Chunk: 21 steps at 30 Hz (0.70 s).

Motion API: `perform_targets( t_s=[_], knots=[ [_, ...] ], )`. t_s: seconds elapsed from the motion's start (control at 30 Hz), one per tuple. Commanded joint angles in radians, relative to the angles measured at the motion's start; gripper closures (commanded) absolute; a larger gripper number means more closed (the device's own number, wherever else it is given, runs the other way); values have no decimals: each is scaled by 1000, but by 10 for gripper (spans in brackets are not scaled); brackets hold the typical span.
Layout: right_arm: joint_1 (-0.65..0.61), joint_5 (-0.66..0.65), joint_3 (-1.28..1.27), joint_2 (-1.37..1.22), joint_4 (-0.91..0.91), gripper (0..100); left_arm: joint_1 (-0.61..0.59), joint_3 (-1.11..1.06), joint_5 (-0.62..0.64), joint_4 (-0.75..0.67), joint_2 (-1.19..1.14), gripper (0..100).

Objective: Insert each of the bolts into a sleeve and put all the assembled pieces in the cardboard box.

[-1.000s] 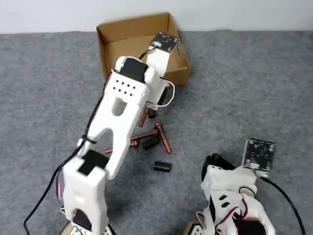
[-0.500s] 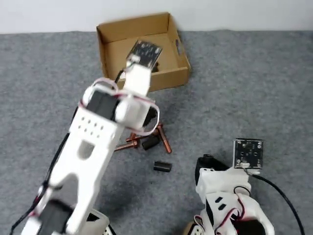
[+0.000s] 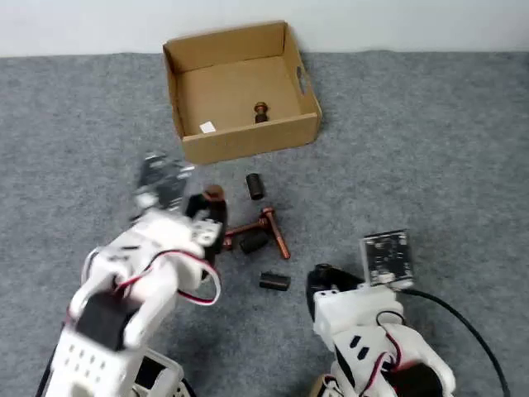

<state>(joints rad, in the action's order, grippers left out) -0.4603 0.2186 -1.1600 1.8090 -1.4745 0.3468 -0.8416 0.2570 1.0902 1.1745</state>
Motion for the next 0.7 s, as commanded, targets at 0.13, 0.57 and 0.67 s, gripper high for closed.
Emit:
perform_targets(
  t_s=[0.13,0.57,0.67],
  knots=[
    [-211,-124,-35,2,191,990,-34,-27,199,-103,186,995],
    [-352,-232,-75,1,401,990,123,-30,265,-176,261,995],
    [-352,-264,-77,1,458,990,143,-30,267,-178,253,995]
  ],
)
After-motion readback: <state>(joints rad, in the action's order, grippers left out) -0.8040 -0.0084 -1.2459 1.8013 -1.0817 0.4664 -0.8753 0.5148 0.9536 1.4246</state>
